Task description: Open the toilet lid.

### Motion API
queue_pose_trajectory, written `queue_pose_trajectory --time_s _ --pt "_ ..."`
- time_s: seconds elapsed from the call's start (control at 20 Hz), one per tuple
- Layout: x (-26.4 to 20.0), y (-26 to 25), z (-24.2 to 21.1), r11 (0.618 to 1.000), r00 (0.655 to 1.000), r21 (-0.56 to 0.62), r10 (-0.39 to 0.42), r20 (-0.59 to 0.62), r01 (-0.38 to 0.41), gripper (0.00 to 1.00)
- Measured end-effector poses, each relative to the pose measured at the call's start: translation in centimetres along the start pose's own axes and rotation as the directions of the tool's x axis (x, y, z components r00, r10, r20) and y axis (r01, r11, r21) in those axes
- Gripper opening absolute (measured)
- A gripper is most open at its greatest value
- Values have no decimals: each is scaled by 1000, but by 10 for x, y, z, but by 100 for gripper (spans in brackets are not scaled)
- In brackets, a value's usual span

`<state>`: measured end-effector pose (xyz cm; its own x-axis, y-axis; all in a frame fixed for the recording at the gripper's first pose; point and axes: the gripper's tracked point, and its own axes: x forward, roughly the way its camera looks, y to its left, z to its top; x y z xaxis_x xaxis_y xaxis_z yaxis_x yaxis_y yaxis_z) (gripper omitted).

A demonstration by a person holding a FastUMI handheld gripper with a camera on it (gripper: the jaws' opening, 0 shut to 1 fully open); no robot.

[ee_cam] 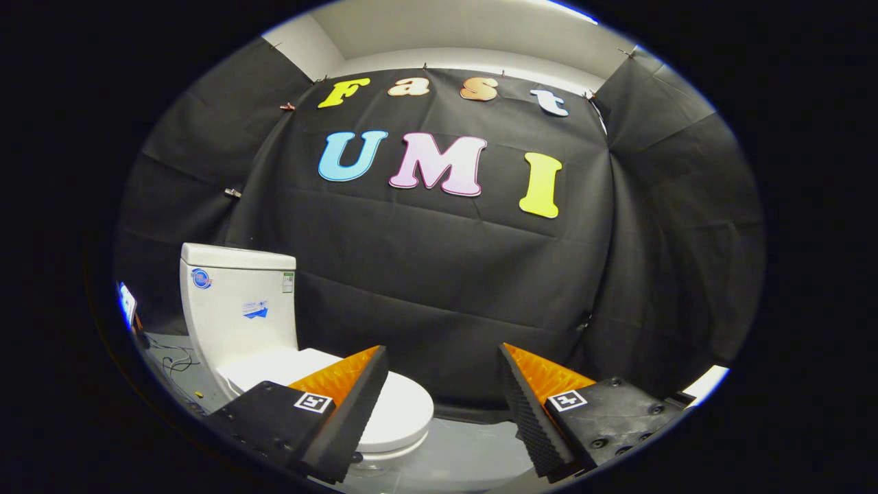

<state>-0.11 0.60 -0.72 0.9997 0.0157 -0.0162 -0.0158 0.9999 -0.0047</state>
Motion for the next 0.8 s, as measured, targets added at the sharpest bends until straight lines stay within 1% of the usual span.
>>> queue_pose_trajectory --time_s 0.5,0.8 --pt "2 0 -4 1000 1000 5 0 -7 0 98" --pt "6 -3 -30 999 997 33 5 -83 -2 98"
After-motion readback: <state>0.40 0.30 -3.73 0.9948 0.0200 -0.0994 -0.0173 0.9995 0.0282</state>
